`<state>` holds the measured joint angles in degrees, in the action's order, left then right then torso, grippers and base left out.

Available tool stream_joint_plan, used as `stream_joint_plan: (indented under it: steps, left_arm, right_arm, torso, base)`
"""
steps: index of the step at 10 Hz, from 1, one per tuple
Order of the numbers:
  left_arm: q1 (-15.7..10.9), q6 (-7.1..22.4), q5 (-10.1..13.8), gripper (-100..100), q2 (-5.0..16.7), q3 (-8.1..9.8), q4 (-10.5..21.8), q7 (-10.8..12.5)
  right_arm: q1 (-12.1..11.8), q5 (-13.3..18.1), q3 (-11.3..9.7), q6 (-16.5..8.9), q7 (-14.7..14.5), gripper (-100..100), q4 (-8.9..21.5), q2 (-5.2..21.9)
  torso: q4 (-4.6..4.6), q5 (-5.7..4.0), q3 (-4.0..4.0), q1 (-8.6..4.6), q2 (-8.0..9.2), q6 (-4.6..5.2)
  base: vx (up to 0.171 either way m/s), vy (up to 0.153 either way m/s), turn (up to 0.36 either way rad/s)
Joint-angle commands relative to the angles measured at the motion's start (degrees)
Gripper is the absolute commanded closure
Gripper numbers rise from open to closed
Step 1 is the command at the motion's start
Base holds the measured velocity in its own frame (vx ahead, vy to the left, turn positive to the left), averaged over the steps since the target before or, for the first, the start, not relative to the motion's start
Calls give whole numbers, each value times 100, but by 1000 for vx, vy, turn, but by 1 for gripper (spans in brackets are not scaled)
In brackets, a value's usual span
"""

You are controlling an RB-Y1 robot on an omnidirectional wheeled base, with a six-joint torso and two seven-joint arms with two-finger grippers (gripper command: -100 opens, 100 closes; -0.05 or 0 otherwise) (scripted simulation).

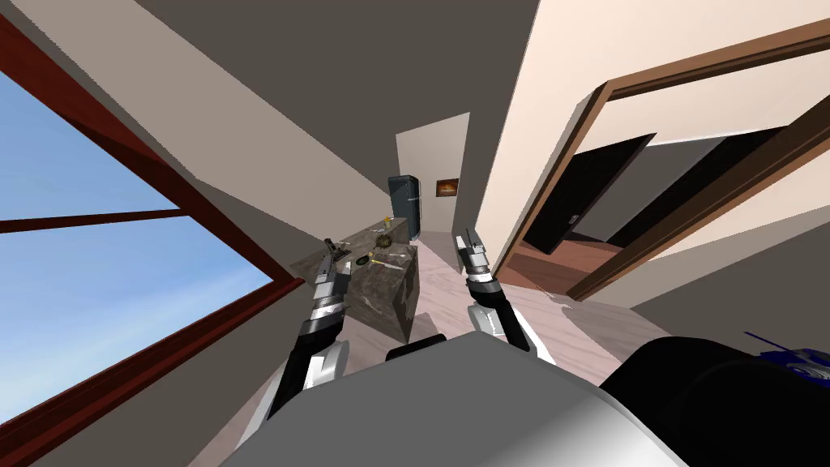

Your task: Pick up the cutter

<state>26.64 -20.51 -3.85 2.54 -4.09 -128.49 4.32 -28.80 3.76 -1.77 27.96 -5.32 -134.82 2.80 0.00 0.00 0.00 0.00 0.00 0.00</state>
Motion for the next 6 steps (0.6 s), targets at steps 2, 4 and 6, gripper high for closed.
stream_joint_plan:
  steps: [2, 4, 6]
  left_arm:
    - [17, 127, 151, -100, 448, -68, 25, 29]
    - [41, 260, 312, -100, 814, -141, 50, 67]
    - [58, 340, 412, -100, 1133, -186, 65, 92]
  right_arm:
    - [0, 0, -1, 0, 0, 0, 0, -1]
    - [1, 0, -2, 0, 0, 0, 0, -2]
    - [0, 0, -2, 0, 0, 0, 0, -2]
  torso:
    - [2, -5, 5, -30, 10, 1]
    - [7, -19, 17, -85, 30, 2]
    - [3, -21, 7, -85, 11, 1]
  base:
    - [-55, -142, -35]
    - [-64, -259, -35]
    - [-18, -193, -15]
